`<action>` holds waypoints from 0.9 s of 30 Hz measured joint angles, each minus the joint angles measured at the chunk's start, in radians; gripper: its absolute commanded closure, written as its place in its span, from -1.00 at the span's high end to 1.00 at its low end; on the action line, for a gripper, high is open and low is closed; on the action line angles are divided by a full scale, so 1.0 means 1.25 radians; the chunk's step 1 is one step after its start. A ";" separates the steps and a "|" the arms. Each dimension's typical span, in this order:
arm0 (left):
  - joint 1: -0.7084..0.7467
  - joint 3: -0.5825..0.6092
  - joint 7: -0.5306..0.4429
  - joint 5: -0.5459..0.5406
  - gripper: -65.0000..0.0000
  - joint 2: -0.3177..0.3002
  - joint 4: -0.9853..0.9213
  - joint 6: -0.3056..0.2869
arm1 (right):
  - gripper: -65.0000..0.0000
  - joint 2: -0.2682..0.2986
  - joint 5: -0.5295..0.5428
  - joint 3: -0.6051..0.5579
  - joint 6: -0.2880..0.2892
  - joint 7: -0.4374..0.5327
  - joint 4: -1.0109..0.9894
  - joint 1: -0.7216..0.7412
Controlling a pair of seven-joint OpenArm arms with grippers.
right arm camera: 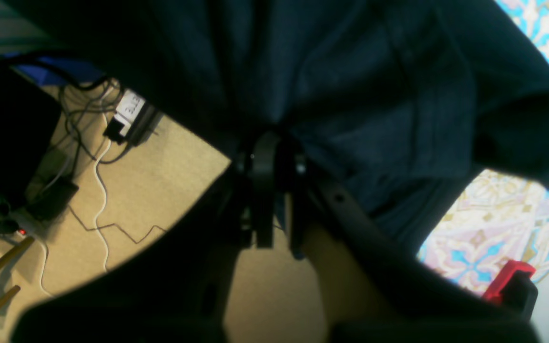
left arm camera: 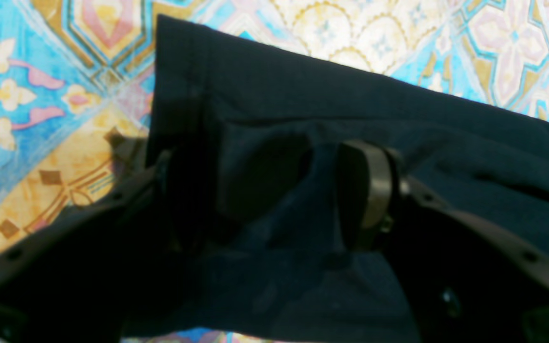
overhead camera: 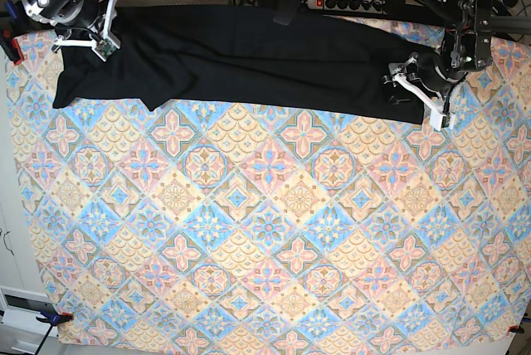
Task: Fold the T-shirt properly
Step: 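Regrasp the strip end with the right gripper and tuck it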
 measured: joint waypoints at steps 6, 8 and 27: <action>-0.012 0.000 0.002 0.001 0.30 0.000 0.000 0.000 | -0.42 0.001 0.000 0.003 0.000 -0.031 -0.002 0.014; -0.018 0.000 -0.001 0.000 0.31 0.000 0.000 0.000 | -0.23 -0.002 -0.007 0.010 0.003 -0.045 -0.004 0.044; -0.017 -0.129 0.084 -0.114 0.31 -0.051 0.000 0.000 | -0.19 -0.121 -0.006 0.125 0.002 -0.008 0.000 0.208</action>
